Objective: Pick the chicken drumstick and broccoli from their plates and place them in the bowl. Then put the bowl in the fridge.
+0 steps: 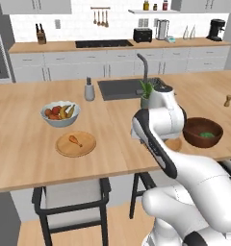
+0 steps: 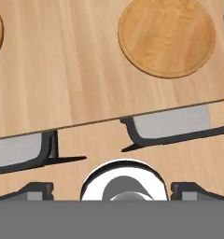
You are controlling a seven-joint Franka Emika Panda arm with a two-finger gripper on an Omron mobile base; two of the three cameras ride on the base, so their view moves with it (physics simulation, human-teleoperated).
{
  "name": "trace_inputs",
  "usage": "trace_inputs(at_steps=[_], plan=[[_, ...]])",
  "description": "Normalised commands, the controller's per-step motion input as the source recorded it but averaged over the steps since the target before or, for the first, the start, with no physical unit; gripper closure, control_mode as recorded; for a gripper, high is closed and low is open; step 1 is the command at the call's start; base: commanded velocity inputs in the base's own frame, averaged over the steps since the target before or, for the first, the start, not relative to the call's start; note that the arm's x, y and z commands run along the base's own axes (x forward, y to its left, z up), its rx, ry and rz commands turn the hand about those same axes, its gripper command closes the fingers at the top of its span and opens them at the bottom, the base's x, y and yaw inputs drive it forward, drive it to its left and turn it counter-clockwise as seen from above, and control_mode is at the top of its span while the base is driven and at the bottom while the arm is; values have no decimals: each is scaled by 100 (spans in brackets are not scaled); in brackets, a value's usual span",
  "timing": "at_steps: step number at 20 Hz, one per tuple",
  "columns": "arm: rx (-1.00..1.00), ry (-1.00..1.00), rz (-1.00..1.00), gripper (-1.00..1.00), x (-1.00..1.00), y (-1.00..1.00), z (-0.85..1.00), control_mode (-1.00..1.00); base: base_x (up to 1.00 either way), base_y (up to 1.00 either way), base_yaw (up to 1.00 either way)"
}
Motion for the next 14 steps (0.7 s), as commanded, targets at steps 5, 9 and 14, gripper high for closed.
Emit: trace_inputs(at_steps=[5, 9, 14], plan=[[0, 0, 0, -100, 0, 0, 0, 100, 38, -14, 0], [0, 0, 0, -100, 0, 0, 0, 100, 57, 0, 0], [0, 0, 0, -100, 0, 0, 0, 100, 55, -3, -2]])
